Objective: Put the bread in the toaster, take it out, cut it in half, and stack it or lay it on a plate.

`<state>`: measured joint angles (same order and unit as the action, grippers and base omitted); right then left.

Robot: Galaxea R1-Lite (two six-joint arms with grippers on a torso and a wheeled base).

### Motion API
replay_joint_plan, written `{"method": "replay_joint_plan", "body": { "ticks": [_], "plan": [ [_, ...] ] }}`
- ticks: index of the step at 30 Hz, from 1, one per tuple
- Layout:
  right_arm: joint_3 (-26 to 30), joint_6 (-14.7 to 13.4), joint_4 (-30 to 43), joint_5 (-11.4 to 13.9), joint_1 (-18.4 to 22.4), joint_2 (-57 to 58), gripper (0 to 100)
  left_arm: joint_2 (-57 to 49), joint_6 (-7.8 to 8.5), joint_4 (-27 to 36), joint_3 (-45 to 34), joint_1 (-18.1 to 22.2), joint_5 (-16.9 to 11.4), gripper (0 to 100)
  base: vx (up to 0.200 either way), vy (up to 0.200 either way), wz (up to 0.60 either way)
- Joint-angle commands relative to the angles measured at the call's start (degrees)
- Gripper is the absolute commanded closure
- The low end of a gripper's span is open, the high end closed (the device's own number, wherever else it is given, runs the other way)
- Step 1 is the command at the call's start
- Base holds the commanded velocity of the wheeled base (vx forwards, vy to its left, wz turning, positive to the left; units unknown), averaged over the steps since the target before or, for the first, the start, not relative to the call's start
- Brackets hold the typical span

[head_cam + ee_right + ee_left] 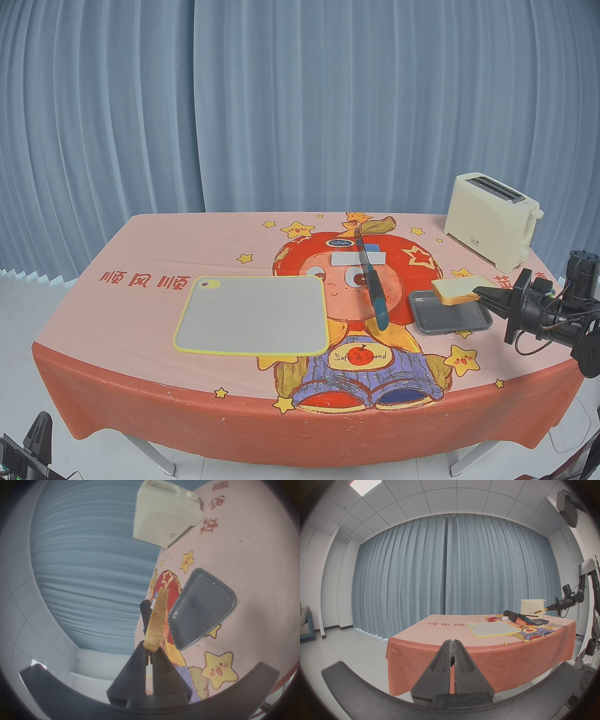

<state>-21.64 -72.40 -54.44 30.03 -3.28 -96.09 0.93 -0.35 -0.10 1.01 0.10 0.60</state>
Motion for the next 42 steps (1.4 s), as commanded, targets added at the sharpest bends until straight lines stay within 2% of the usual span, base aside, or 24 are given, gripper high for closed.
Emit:
{"method": "replay_joint_plan", "body": {
  "ticks": [1,4,6,13,25,28,31,42],
  "plan": [
    [-0.9,5.2,0.5,0.0,-2.2,1.1,100,-0.9,-0.09,-0.1,-1.0,0.0,0.0,100,0.0,0.0,0.0],
    [-1.1,11.1,0.6,0.0,-3.8,0.8,100,-0.9,0.0,0.0,-1.0,0.0,0.0,100,0.0,0.0,0.0],
    [-0.8,13.5,0.6,0.1,-4.3,0.9,100,-0.9,-0.09,0.0,-1.0,0.0,0.0,100,0.0,0.0,0.0],
    [-0.8,17.1,0.0,0.1,-5.1,0.8,100,-0.9,-0.09,-0.1,-1.0,0.0,0.0,100,0.0,0.0,0.0],
    [-2.8,17.9,-0.2,0.0,-5.3,1.7,100,-0.9,-0.09,-0.1,-1.0,0.0,0.1,100,0.0,0.0,0.0],
    [-3.1,20.4,-0.2,-0.1,-5.1,1.5,100,-0.9,0.0,-0.1,-1.0,0.0,0.0,100,0.0,0.0,0.0],
    [-2.8,21.6,-0.1,-0.1,-5.1,1.3,100,-0.9,0.0,0.0,-1.0,0.0,0.0,100,0.0,0.0,0.0],
    [-2.5,21.8,0.0,-0.1,-5.2,3.3,100,-0.9,0.0,0.0,-1.0,0.0,0.0,100,0.0,0.0,0.0]
  ]
}}
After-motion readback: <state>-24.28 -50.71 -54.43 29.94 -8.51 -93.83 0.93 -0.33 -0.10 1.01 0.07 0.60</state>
